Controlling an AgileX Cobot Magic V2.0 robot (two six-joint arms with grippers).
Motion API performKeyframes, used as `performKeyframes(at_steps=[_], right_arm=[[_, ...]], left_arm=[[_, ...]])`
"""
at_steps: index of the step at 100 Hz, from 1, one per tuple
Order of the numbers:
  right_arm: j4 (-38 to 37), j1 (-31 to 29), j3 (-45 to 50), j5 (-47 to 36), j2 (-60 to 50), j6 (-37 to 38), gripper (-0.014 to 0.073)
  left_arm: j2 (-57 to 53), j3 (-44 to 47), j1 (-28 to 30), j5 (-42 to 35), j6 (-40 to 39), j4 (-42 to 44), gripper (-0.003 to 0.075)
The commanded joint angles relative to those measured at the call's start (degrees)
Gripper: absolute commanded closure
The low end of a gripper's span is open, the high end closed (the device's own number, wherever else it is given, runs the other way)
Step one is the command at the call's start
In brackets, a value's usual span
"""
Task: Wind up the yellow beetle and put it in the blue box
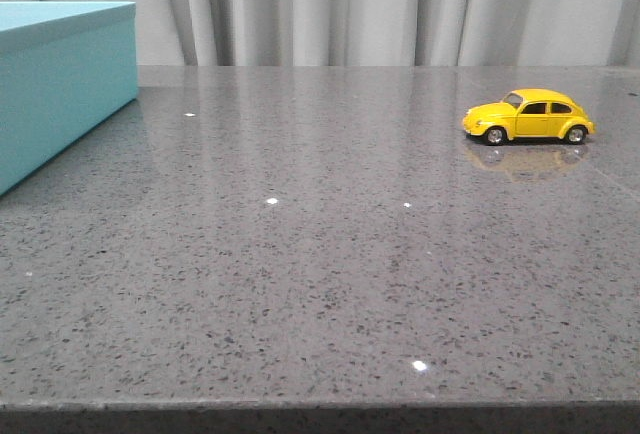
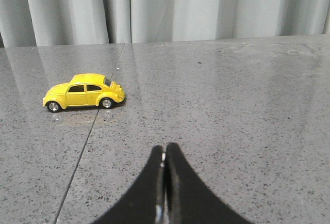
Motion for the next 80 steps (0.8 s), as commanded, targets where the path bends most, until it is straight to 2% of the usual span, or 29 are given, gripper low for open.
performKeyframes(at_steps=[1,71,80], right_arm=[[0.0,-0.3,-1.0,-4.4,-1.4,-0.4,0.0658],[0.0,-0.3,-1.0,-4.4,-1.3,-0.4,0.0658],[0.0,-0.3,-1.0,-4.4,-1.3,-0.4,0.0658]], left_arm=[[-1.9,1.3,0.0,-4.7,-0.5,-0.2,0.0739],[-1.9,1.3,0.0,-4.7,-0.5,-0.2,0.0739],[-1.9,1.3,0.0,-6.5,-0.5,0.7,0.0739]])
